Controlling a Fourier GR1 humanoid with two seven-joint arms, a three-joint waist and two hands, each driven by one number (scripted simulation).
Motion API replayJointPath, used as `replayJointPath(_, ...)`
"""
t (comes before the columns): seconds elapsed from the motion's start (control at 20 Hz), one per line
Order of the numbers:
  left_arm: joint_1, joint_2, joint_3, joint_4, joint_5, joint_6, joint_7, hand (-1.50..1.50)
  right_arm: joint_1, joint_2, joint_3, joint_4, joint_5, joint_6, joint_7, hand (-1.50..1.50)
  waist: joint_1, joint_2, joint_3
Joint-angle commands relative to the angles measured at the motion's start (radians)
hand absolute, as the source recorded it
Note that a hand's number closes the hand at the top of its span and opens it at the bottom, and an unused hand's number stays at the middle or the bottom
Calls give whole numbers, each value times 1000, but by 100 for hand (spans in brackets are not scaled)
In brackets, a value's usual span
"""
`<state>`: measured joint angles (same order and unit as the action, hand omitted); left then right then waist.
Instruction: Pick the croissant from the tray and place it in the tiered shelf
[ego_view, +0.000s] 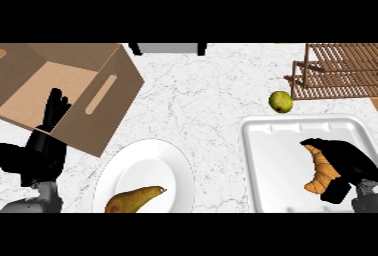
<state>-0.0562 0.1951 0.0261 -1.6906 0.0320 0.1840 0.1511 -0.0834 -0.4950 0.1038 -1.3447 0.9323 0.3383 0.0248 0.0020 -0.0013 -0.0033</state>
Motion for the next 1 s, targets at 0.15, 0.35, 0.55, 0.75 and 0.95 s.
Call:
replayJointPath(0.15, -66, -4, 31, 62, -3, -16, 3, 0, -39, 18, 34, 104, 117, -142, -114, 150, -2, 2, 3)
replayJointPath(0.35, 12, -34, 5, 15, -22, -12, -36, 0, -14, -9, -41, 127, 100, -212, -162, 150, 0, 1, 4)
replayJointPath(0.55, 0, -34, 7, -39, -23, 3, 18, 0, -63, -25, -142, 250, 30, -181, -182, 150, 4, 1, 4)
replayJointPath(0.75, 4, -18, 28, -12, -30, -19, -2, 0, 11, -29, -178, 169, -21, -182, -247, 150, -6, 0, 3)
replayJointPath(0.95, 10, -67, -11, 44, -51, -10, -61, 0, -37, -37, -229, 48, -148, 8, -225, 150, -11, -1, 2)
